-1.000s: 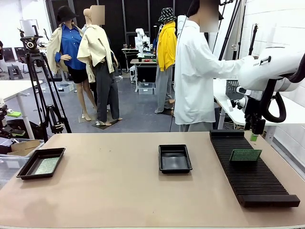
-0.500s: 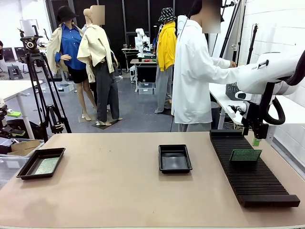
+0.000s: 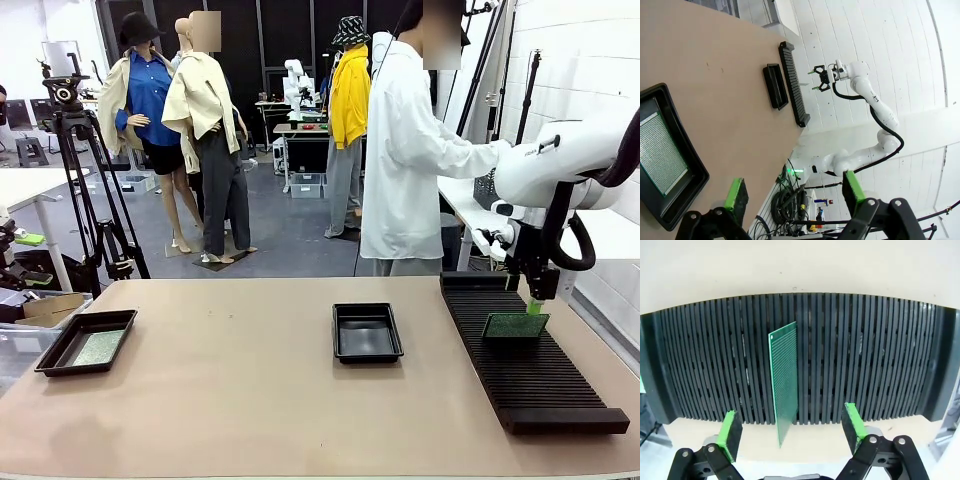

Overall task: Inspect and transfer BCBs to ESD trays.
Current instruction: Pick up the Blank PCB from the PCB Rack and place it in the right ESD tray.

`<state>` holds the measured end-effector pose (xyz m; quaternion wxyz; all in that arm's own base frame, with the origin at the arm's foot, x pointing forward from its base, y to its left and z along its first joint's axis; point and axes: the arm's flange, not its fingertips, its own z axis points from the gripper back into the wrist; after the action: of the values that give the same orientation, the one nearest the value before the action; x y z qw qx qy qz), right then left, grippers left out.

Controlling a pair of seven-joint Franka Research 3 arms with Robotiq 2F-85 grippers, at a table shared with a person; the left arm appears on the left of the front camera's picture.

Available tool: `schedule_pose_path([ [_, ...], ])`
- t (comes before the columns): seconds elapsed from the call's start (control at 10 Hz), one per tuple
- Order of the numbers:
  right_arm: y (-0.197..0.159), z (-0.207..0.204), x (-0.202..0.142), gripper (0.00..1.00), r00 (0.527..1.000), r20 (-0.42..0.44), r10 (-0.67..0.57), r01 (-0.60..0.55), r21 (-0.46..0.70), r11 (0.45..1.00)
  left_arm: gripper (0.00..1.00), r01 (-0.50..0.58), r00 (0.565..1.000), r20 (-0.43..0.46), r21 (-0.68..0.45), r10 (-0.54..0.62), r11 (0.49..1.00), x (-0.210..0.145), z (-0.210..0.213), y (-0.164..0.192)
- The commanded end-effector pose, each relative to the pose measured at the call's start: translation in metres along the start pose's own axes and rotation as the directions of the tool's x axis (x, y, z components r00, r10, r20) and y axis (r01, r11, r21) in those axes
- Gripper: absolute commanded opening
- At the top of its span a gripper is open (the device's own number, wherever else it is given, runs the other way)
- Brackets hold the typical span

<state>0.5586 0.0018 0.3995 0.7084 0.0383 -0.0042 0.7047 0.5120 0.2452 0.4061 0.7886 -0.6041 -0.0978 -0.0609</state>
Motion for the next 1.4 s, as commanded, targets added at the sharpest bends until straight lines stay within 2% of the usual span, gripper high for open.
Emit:
schedule_pose_path([
  [0.0,0.000,-0.019,0.006,1.00,0.999,0.021,-0.032,0.033,-0.025,0.999,1.00,0.005,1.000,-0.001,-0.002,-0.005,1.000,0.000,0.001,-0.001],
  [0.6,-0.009,-0.050,0.009,1.00,0.998,0.030,-0.049,0.050,-0.048,0.998,1.00,0.005,1.000,-0.001,-0.002,-0.005,1.000,0.000,0.001,-0.001],
  [1.2,-0.001,-0.042,0.012,1.00,0.995,0.000,-0.098,0.097,-0.084,0.992,1.00,0.005,1.000,-0.001,-0.002,-0.005,1.000,0.000,0.001,-0.001],
  [1.3,0.002,-0.042,0.011,0.96,0.995,-0.002,-0.101,0.100,-0.090,0.991,1.00,0.005,1.000,-0.001,-0.002,-0.005,1.000,0.000,0.001,-0.001],
])
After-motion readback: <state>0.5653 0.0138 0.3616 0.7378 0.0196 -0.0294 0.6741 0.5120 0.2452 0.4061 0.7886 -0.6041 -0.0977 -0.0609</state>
